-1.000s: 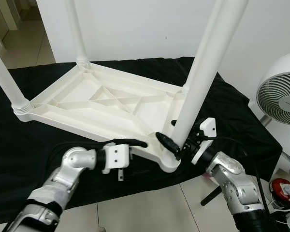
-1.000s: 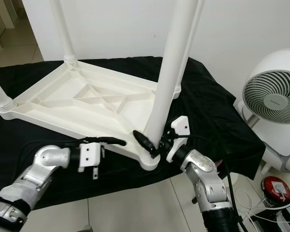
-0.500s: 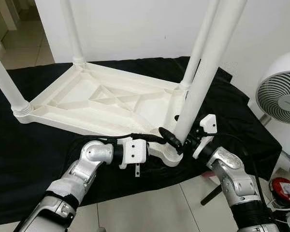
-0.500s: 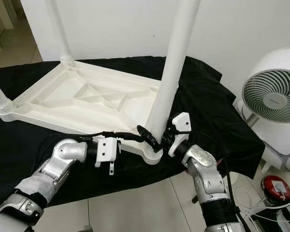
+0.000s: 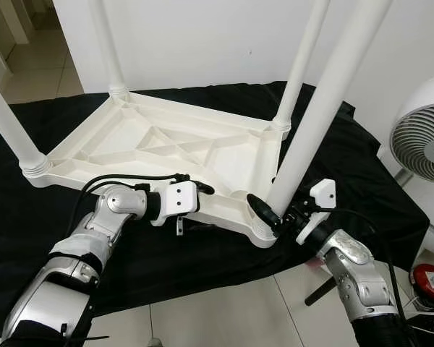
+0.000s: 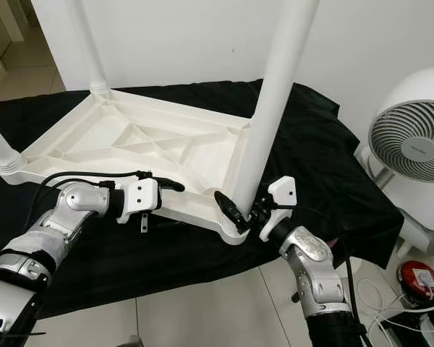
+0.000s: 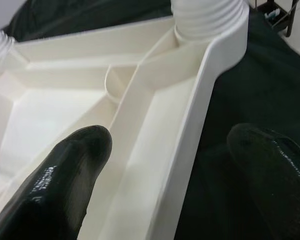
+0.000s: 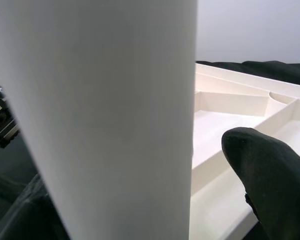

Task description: Building children table

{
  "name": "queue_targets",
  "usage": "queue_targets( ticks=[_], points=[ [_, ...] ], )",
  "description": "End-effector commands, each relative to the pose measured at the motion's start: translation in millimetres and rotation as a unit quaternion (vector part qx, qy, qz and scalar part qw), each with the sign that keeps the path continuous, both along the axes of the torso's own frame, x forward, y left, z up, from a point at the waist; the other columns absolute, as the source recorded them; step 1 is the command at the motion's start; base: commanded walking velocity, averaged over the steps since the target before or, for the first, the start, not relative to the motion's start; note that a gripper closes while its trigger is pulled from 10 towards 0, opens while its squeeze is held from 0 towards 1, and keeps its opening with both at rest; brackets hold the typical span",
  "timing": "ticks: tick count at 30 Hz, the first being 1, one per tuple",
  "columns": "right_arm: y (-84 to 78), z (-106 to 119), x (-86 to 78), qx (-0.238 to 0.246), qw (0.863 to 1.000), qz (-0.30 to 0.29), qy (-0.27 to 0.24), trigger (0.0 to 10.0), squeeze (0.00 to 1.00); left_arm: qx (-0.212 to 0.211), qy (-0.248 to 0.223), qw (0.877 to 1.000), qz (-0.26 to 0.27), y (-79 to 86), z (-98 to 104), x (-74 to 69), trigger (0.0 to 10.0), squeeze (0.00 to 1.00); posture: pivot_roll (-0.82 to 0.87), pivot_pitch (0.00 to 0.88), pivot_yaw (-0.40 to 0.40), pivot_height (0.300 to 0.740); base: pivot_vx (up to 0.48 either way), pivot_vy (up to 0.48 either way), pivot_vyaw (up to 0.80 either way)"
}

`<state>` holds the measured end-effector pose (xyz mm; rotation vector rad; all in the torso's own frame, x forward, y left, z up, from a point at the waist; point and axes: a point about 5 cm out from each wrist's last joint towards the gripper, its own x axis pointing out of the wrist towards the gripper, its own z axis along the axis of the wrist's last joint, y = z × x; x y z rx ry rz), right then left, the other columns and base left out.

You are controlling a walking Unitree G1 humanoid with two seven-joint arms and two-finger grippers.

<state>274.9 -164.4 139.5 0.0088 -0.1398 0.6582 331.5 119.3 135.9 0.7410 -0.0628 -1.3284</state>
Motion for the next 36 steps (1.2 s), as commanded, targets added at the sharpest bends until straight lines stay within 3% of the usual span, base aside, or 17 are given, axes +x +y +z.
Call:
queue_targets(
  ticks=[1, 9, 14, 15, 21, 36],
  points=[
    [-8.9, -1, -6.1, -0.008, 1.000, -0.007, 0.003, 10.0, 0.00, -0.020, -0.037, 0.995, 0.095, 8.1, -3, 10.4, 10.0, 0.00, -0.05, 0.024, 0.019, 0.740, 0.000, 0.000, 0.00],
    [-9.9, 5, -20.8, 0.013, 1.000, 0.018, 0.015, 10.0, 0.00, 0.048, -0.010, 0.989, 0.139, 20.2, -27, 12.6, 10.0, 0.00, -0.07, 0.026, 0.026, 0.740, 0.000, 0.000, 0.00],
    [-9.7, 7, -22.7, 0.019, 1.000, 0.020, 0.015, 10.0, 0.00, 0.055, -0.005, 0.988, 0.146, 20.7, -29, 13.8, 10.0, 0.00, -0.07, 0.026, 0.026, 0.740, 0.000, 0.000, 0.00],
    [-9.9, 9, -24.3, 0.029, 0.999, 0.019, 0.014, 10.0, 0.00, 0.053, 0.000, 0.986, 0.156, 20.6, -27, 16.5, 0.0, 0.00, -0.08, 0.027, 0.029, 0.740, 0.000, 0.000, 0.00],
    [-11.7, 13, -29.5, 0.044, 0.999, 0.016, 0.017, 10.0, 0.00, 0.030, 0.013, 0.985, 0.167, 18.4, -16, 24.8, 0.0, 0.00, -0.08, 0.032, 0.035, 0.740, 0.000, 0.000, 0.00],
    [-10.3, 13, -30.9, 0.046, 0.999, 0.013, 0.026, 10.0, 0.00, 0.008, 0.010, 0.984, 0.179, 21.5, -10, 27.1, 0.0, 0.00, -0.07, 0.033, 0.041, 0.740, 0.000, 0.000, 0.00]
  ],
)
